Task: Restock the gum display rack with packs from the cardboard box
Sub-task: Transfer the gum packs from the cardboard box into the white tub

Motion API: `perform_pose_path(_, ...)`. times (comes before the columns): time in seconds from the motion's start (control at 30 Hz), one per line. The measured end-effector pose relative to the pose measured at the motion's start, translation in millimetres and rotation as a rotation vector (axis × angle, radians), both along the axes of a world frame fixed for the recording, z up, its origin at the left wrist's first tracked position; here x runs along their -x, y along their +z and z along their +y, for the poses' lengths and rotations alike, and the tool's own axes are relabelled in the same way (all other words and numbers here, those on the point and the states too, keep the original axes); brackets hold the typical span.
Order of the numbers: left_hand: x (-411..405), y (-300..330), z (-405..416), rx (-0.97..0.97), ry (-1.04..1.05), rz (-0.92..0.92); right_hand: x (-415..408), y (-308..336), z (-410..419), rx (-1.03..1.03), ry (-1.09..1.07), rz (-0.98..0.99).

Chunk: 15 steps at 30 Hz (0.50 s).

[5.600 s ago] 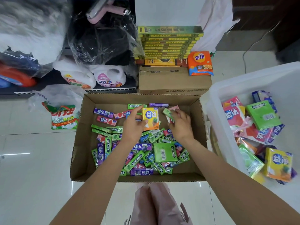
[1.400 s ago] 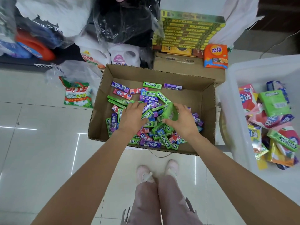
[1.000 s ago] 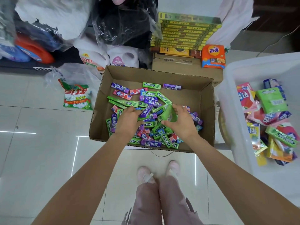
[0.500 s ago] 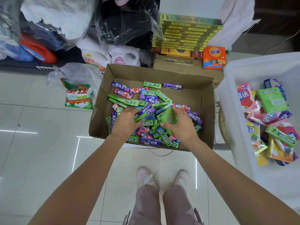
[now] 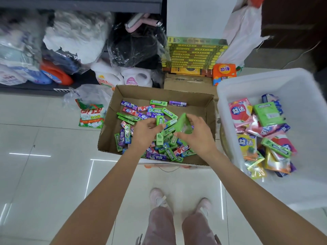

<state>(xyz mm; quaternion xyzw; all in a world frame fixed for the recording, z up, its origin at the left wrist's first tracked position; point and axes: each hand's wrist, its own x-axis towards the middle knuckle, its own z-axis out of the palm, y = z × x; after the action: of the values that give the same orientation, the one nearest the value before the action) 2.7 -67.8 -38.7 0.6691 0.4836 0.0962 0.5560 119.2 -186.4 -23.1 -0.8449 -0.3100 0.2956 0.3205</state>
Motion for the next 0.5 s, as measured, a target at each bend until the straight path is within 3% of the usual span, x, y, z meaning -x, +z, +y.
perform_pose_path(0.17, -40, 53, -41, 0.128, 0.069, -0.183, -30, 53, -39, -0.114, -0.056, -0.055)
perform_pose_path(0.4, -124, 76, -121, -0.033, -0.125, -0.226, -100, 69, -125, 0.001, -0.144, -0.162)
perform_pose_path(0.5, -159, 70, -154, -0.148, -0.243, -0.148, -129, 53, -163, 0.126, -0.131, -0.206)
